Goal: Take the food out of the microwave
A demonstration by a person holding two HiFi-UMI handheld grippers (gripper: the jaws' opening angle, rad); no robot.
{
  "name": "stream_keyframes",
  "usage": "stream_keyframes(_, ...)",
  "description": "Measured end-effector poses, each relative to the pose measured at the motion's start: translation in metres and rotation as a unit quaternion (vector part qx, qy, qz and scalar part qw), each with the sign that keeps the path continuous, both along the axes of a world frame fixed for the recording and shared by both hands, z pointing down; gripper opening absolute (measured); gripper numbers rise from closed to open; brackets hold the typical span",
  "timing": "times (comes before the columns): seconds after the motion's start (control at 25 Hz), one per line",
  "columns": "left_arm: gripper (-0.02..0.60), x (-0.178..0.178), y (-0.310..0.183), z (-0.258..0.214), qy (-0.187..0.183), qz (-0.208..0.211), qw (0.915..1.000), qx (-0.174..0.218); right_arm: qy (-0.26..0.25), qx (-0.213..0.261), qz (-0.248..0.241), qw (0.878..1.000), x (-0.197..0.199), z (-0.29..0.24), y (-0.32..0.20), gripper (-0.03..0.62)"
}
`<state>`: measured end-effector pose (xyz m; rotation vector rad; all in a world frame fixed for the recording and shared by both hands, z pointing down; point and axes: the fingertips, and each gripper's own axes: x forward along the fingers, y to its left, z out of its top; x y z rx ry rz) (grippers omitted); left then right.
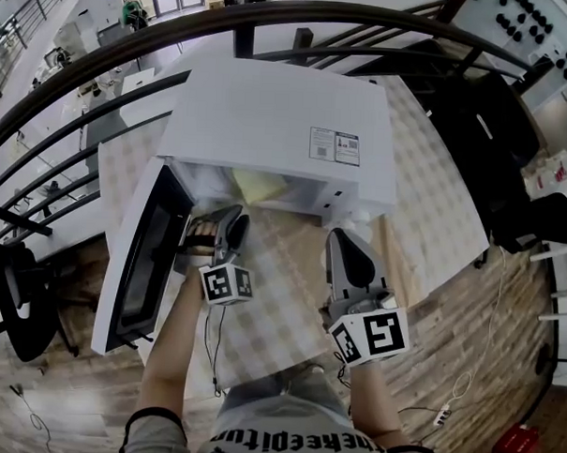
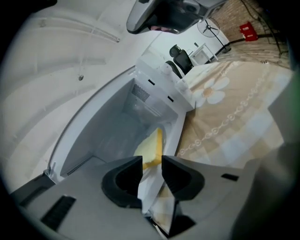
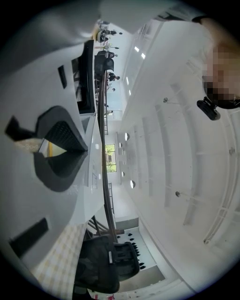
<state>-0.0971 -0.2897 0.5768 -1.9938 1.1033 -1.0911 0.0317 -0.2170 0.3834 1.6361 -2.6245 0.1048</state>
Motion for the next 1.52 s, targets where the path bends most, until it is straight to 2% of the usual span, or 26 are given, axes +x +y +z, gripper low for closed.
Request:
stream_keyframes(0.36, 0.153, 0.005, -0.015, 0.023, -0.045, 0.006, 0.9990, 0.005, 0.011, -0.011, 0.024, 1.000, 0.017, 0.008, 0.001, 0.005)
stream_keyframes(0.6, 0.155, 0.010, -0.026, 0.018, -0.075, 0.002, 0.9972, 0.004, 0.017, -0.015, 0.039, 0.999, 0.028, 0.010, 0.005, 0.005)
stream_keyframes(1.04, 0.154, 0.016, -0.038, 0.024, -0.090, 0.009, 0.9959, 0.002, 0.024, -0.019, 0.056, 0.998, 0.040, 0.012, 0.010, 0.005)
stream_keyframes(1.28, 0.152, 0.012, -0.045, 0.032, -0.099, 0.012, 0.9949, 0.013, 0.027, -0.020, 0.056, 0.998, 0.038, 0.013, 0.009, 0.005)
stream_keyframes(1.52, 0.106, 0.018, -0.041, 0.032, -0.087, 0.023, 0.9958, 0.014, 0.027, -0.021, 0.056, 0.998, 0.037, 0.014, 0.009, 0.005)
